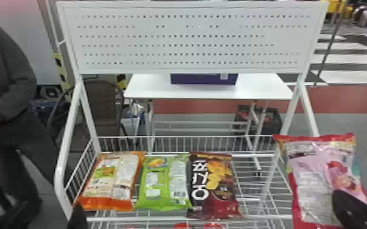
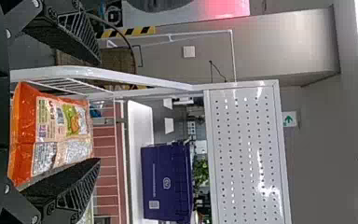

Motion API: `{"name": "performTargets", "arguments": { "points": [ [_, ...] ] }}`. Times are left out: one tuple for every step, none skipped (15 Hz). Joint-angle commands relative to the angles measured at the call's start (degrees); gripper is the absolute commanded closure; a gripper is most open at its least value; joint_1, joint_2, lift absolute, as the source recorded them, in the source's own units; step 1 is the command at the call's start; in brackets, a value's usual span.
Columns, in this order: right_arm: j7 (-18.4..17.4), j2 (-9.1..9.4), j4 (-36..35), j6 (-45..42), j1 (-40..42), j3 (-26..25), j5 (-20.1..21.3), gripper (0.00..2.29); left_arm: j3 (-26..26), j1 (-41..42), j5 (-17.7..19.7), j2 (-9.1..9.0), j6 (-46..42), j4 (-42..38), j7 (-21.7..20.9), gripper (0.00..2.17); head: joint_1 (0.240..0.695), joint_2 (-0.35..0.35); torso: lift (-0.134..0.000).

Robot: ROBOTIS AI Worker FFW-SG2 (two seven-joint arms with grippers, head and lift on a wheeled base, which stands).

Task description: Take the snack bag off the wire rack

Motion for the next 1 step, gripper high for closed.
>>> {"name": "performTargets", "arguments": {
  "points": [
    [-0.01,-0.08,0.01,0.02,-0.02,0.05,0.08,2.07,0.00,0.03,0.00,0.00,-0.01,0.00,0.00,0.16,0.499,0.000,0.000]
  ]
}}
